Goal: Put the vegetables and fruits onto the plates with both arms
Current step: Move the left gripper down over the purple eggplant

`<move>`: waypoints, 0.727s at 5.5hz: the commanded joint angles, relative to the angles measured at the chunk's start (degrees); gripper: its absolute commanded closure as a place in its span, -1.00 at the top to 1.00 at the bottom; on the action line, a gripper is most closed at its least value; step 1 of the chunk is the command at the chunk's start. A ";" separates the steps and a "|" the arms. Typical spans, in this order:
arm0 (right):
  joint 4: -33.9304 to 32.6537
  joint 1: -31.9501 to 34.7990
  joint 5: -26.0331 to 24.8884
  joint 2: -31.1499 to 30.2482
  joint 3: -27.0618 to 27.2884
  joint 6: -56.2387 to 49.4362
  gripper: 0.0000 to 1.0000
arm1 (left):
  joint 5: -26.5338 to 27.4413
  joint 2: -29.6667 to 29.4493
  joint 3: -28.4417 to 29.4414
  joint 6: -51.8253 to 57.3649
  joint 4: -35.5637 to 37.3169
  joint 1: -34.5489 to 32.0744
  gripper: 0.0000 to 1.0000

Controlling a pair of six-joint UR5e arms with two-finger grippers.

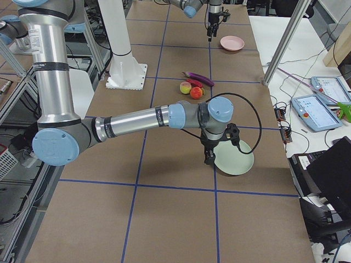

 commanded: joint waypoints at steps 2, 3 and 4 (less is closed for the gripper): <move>0.24 -0.48 0.23 0.23 -0.13 0.31 1.00 | 5.45 -10.61 20.03 -15.82 -15.86 7.64 0.97; 0.24 -0.48 0.23 0.32 -0.13 0.39 1.00 | 6.67 -11.22 22.01 -16.20 -16.98 9.48 0.97; 0.16 -0.48 0.40 0.32 -0.13 0.40 1.00 | 10.94 -11.32 22.38 -16.20 -17.25 11.76 0.94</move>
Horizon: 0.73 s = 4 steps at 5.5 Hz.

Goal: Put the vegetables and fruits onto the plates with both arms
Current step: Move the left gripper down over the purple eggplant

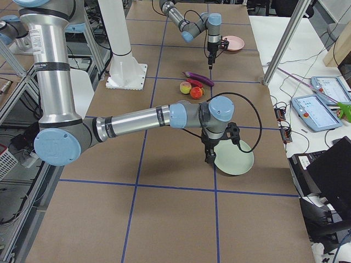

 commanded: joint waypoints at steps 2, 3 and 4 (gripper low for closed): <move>-0.06 0.00 0.20 0.02 -0.18 -0.07 1.00 | 3.68 -0.69 2.08 -0.26 -0.77 2.98 0.93; -0.06 0.00 0.20 -0.07 -0.27 -0.07 1.00 | 3.68 -1.39 3.56 -0.26 -0.85 3.50 0.80; -0.06 0.00 0.20 -0.07 -0.27 -0.07 1.00 | 3.68 -1.57 3.66 -0.26 -0.77 4.29 0.80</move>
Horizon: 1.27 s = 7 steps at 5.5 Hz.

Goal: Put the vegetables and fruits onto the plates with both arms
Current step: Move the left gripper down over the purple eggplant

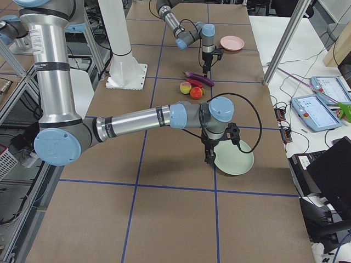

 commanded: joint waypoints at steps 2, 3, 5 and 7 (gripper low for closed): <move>0.00 0.00 0.00 -0.02 -0.29 0.00 1.00 | 0.01 -0.25 1.15 0.00 -0.04 1.68 0.77; 0.00 0.00 0.00 -0.02 -0.30 0.00 1.00 | 0.19 -0.25 1.42 0.00 -0.05 1.68 0.67; 0.00 0.09 0.00 -0.10 -0.30 0.00 1.00 | 0.19 -0.25 1.77 -0.09 0.13 1.95 0.06; 0.09 0.00 0.09 0.16 0.23 0.00 1.00 | 0.01 -0.25 0.90 -4.88 0.13 2.30 -1.00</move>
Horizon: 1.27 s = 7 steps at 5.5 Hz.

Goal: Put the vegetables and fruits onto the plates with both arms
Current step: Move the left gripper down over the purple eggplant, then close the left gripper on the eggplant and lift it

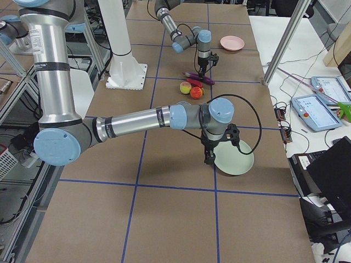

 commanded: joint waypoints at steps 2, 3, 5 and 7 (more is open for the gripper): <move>0.06 -0.02 3.03 3.45 1.08 0.26 1.00 | -5.07 0.27 -4.22 -2.27 0.83 -6.30 -1.00; 0.15 -0.37 7.23 5.73 1.51 6.35 1.00 | -11.03 1.23 -5.20 -1.39 0.75 -11.31 -1.00; 2.34 -9.72 7.20 8.56 8.60 26.35 1.00 | -15.37 10.60 -13.08 2.30 0.83 -16.51 -1.00; 2.96 -22.37 -1.39 16.87 8.11 43.67 1.00 | -19.52 12.83 -13.47 4.24 0.92 -22.75 -1.00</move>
